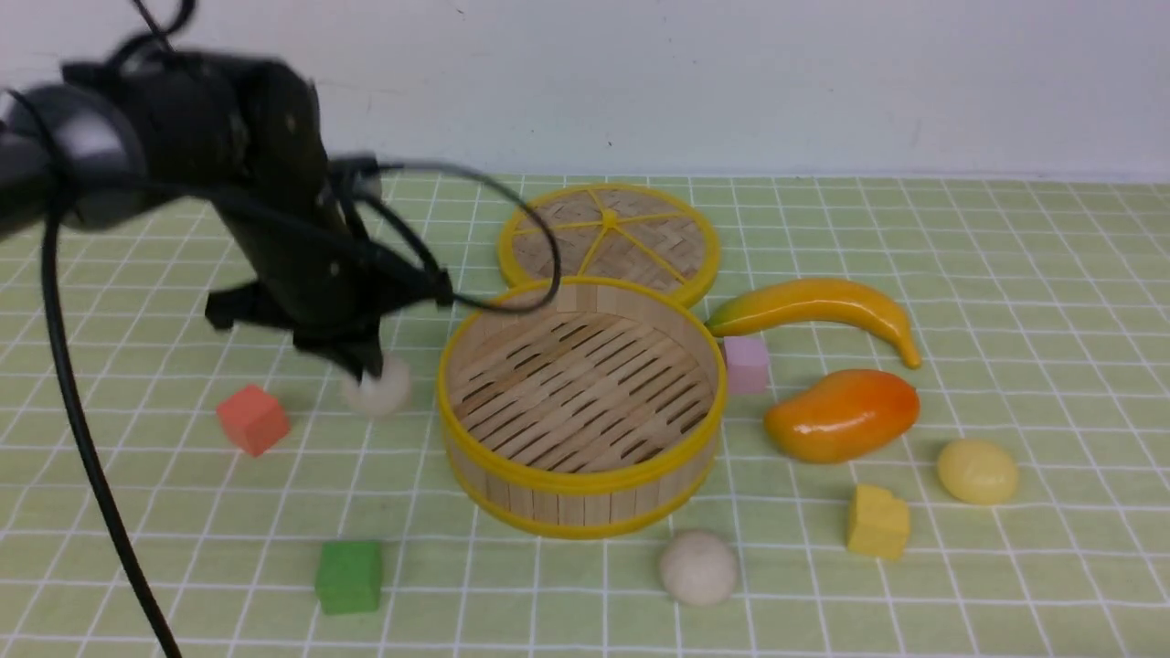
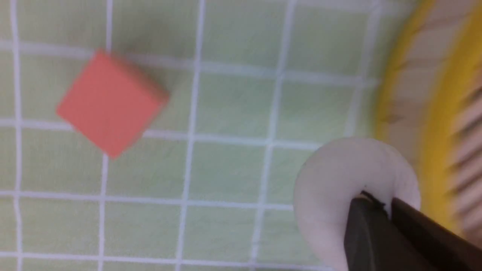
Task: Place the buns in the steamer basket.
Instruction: Use the left arm to put the steamed stuffed bun into the steamer
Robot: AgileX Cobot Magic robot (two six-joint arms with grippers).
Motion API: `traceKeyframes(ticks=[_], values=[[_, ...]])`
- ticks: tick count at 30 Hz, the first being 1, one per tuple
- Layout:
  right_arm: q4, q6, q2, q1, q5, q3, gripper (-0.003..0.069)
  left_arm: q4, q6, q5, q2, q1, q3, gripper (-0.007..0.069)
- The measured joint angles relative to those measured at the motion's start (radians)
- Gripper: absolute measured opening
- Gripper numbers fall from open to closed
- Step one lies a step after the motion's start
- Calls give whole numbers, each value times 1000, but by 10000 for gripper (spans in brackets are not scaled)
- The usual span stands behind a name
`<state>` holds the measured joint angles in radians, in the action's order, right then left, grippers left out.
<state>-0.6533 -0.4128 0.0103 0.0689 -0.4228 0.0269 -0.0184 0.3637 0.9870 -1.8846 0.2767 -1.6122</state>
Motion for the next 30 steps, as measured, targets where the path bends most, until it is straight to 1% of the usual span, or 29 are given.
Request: traceKeyframes(ticks=[3,4,5,6,7,11,15,21,25,26,27,28,30], values=[[0,0,0,0,0,0,241,-102,-49,0,8,0,-107,-13],[0,0,0,0,0,0,241,-135,-64,-7,8,0,-119,-13],[0,0,0,0,0,0,241,-135,-64,-9,8,0,-122,-13],[0,0,0,0,0,0,241,-194,-87,-28,-3,0,-138,-13],[0,0,0,0,0,0,241,-221,-93,-37,-14,0,-142,-13],[0,0,0,0,0,0,241,-297,-117,-73,-88,0,-143,-13],[0,0,0,0,0,0,241,-345,-128,-138,-170,0,-143,-11],[0,0,0,0,0,0,241,-364,-128,-201,-213,0,-143,16],[0,0,0,0,0,0,241,-367,-128,-205,-227,0,-143,98],[0,0,0,0,0,0,241,-367,-128,-201,-227,0,-143,134],[0,0,0,0,0,0,241,-367,-128,-200,-227,0,-143,141],[0,0,0,0,0,0,241,-367,-128,-191,-226,0,-143,198],[0,0,0,0,0,0,241,-367,-128,-174,-219,0,-143,271]])
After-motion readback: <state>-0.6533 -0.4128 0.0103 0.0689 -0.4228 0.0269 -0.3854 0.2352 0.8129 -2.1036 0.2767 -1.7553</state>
